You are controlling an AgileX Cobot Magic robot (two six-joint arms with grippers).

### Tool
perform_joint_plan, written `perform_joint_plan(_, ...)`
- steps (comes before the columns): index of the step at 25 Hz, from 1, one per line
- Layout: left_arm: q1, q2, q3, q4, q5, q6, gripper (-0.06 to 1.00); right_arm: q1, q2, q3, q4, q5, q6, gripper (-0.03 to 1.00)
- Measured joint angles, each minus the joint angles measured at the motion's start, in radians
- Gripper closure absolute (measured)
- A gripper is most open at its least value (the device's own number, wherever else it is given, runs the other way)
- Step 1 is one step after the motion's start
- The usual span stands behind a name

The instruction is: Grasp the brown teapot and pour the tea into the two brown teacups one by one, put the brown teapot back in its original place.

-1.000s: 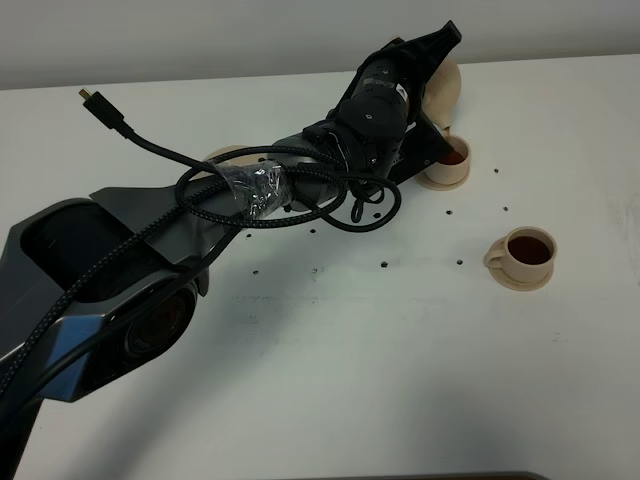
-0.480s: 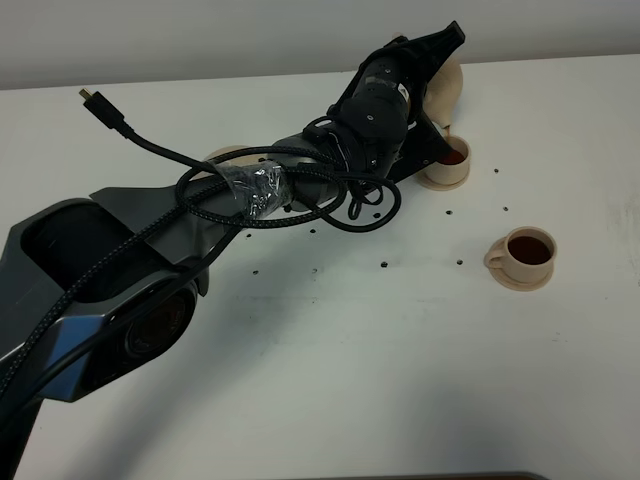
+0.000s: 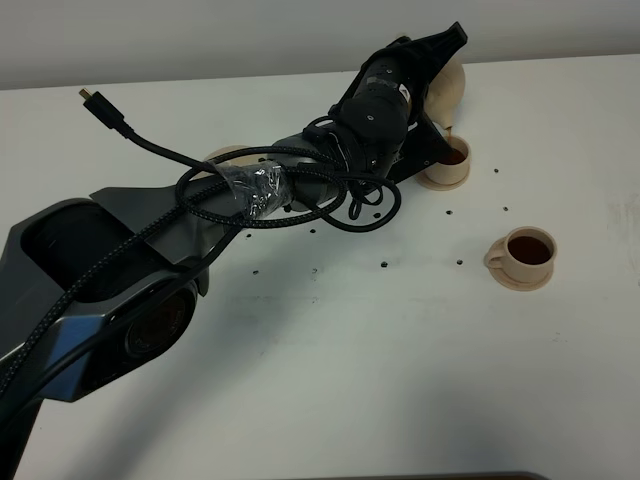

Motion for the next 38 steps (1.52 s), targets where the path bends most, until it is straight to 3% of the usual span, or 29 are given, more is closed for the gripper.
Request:
perform_joint_plan(30,0.0,0.0,0.0,0.019,-0.006,0.028,0.81,0.0,0.0,0.0,0.0,0.0,0.0,0.49)
perform_joint_plan(38,0.0,0.0,0.0,-0.1,-0.002,0.025,0.81,0.0,0.0,0.0,0.0,0.0,0.0,0.49)
